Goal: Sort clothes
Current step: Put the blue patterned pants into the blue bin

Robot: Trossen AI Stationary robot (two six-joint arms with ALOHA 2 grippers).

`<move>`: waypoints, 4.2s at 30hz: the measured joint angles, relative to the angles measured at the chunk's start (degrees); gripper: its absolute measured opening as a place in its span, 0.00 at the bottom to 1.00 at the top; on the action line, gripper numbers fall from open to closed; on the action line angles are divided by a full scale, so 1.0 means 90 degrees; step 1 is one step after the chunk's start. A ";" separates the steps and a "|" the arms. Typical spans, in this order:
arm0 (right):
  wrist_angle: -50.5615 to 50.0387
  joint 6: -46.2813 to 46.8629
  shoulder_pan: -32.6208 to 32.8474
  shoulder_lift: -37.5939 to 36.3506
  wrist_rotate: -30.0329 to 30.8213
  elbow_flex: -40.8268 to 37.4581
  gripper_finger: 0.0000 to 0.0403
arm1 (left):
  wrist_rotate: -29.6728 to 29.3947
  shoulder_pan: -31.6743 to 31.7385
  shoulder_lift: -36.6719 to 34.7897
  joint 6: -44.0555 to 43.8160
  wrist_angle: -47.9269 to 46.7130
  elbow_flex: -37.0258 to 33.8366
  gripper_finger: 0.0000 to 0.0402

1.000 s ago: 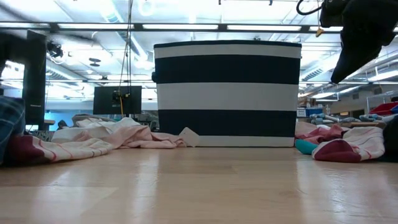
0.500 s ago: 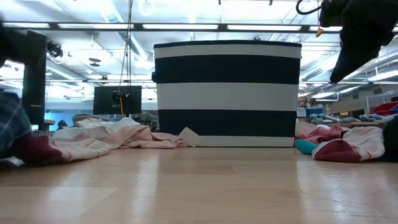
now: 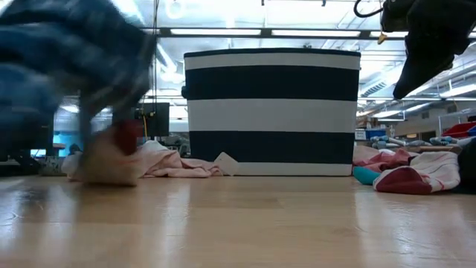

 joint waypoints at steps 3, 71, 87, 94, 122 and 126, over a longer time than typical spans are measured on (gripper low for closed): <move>0.0007 -0.0038 0.0000 0.0000 0.0058 0.0000 0.21 | -0.0501 0.0278 0.0004 0.0814 -0.0020 0.0591 0.00; 0.0341 -0.0764 -0.0175 0.0000 0.0059 0.0000 0.21 | 0.5294 0.7935 0.6292 0.7501 0.3364 0.3974 0.34; 0.0347 -0.0765 -0.0175 0.0000 0.0059 0.0000 0.21 | 0.4934 0.7842 0.5925 0.7892 0.0747 0.6468 0.40; 0.0340 -0.0762 -0.0174 -0.0002 0.0055 0.0002 0.21 | 0.4560 0.7521 0.5095 0.7914 0.0374 0.6452 0.40; 0.0716 -0.0451 0.0148 0.0072 -0.0215 0.0002 0.21 | 0.0789 0.3630 0.3131 0.5755 -0.0246 0.3325 0.39; 0.0904 -0.0476 0.0134 0.0200 -0.0045 0.0000 0.21 | 0.0741 0.3308 0.2327 0.5213 0.0705 0.1596 0.39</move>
